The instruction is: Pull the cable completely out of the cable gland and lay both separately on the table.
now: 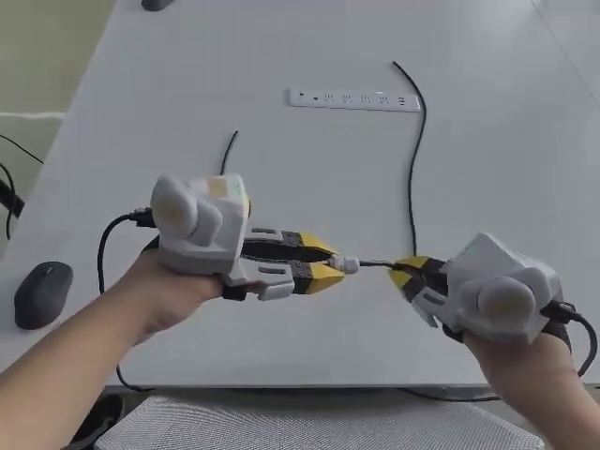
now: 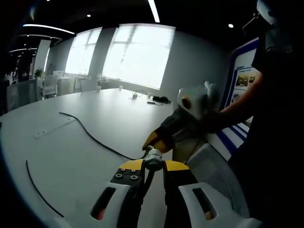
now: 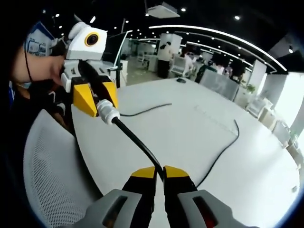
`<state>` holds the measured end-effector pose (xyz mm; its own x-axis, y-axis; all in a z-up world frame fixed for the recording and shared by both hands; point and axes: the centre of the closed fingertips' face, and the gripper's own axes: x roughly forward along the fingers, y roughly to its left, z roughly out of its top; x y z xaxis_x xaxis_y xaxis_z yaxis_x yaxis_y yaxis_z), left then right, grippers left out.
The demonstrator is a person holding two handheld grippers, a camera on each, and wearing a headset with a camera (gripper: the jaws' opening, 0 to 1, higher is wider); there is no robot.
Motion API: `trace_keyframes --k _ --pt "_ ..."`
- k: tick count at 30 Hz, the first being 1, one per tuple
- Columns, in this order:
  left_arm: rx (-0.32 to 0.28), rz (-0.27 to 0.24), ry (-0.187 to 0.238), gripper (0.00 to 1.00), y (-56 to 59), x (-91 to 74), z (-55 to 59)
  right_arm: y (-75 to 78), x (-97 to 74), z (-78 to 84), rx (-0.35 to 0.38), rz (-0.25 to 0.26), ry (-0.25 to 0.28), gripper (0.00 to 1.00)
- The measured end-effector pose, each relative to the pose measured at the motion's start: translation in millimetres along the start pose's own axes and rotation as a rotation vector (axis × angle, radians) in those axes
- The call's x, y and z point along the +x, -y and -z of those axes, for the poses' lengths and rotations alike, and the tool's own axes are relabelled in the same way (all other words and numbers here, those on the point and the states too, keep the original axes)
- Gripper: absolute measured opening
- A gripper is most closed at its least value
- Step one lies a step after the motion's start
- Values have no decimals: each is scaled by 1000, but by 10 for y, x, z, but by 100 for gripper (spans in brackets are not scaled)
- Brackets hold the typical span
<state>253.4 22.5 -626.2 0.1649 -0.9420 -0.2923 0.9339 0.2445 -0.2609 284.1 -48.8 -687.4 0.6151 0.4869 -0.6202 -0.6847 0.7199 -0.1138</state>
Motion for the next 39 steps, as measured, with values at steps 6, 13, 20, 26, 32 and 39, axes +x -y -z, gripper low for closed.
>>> trace_keyframes --k 6,13,20,26,32,39 --pt "-9 -5 1 15 14 22 9 78 20 166 129 10 -25 0" --pt "-21 -2 -6 15 23 52 16 74 -1 180 137 11 -20 0" --pt "-20 -6 -11 15 32 55 16 73 -48 175 116 1 -8 1" --pt "-24 -13 -8 15 23 47 10 72 -102 164 51 7 -7 2" --pt "-29 -20 -7 15 14 42 -4 65 -140 157 5 10 -12 5" --pt "-24 -17 -12 15 33 64 -16 16 -272 -42 -81 14 10 13"
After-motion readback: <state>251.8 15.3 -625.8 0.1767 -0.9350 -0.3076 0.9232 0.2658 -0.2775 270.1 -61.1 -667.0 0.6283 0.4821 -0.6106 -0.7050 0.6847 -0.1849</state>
